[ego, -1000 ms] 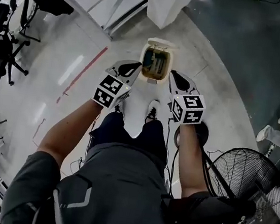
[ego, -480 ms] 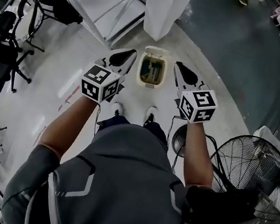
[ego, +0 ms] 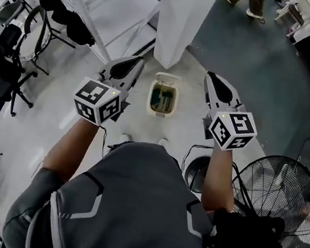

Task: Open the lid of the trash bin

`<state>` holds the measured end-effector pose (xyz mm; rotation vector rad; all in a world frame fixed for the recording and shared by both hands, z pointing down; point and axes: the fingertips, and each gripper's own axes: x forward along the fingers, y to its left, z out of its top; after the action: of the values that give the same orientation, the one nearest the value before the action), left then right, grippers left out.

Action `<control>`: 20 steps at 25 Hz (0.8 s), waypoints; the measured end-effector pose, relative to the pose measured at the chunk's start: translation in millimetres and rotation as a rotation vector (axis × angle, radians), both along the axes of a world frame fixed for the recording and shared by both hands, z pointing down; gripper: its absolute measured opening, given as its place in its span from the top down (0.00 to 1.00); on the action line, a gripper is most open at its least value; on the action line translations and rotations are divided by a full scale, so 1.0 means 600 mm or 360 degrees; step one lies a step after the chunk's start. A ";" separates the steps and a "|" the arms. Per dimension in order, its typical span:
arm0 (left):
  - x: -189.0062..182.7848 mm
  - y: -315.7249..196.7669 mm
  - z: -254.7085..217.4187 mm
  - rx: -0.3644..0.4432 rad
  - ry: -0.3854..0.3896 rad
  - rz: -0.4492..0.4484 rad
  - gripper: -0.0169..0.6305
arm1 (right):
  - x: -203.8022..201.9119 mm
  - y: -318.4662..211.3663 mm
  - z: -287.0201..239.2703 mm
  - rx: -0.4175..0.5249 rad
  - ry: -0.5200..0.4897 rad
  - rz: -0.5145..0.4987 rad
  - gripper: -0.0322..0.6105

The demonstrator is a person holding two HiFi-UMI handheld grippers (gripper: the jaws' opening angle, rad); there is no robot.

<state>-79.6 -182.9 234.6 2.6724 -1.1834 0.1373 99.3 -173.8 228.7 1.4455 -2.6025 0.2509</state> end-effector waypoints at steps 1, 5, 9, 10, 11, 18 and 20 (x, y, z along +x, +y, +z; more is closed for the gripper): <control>-0.006 0.003 -0.014 0.0020 0.0007 -0.0011 0.96 | 0.002 0.002 -0.018 0.0031 0.0007 0.0008 0.91; -0.025 0.008 -0.060 0.0043 0.0088 -0.0035 0.96 | 0.012 0.013 -0.080 0.0161 0.0017 0.0045 0.91; -0.032 0.010 -0.077 0.0055 0.0083 -0.0069 0.96 | 0.032 0.025 -0.103 0.0223 -0.0027 0.0115 0.91; -0.033 0.012 -0.081 0.0067 0.0072 -0.0075 0.96 | 0.036 0.026 -0.104 0.0224 -0.0027 0.0127 0.91; -0.033 0.013 -0.084 0.0078 0.0059 -0.0084 0.96 | 0.039 0.026 -0.104 0.0223 -0.0024 0.0135 0.91; -0.047 0.015 -0.106 0.0121 0.0025 -0.0103 0.96 | 0.048 0.027 -0.125 0.0272 -0.0010 0.0244 0.91; -0.050 0.019 -0.114 0.0145 0.0053 -0.0118 0.96 | 0.051 0.028 -0.125 0.0269 0.0001 0.0259 0.91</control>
<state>-109.7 -171.7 166.1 2.6923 -1.3064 0.0271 129.7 -156.8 153.9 1.7156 -2.5616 0.0495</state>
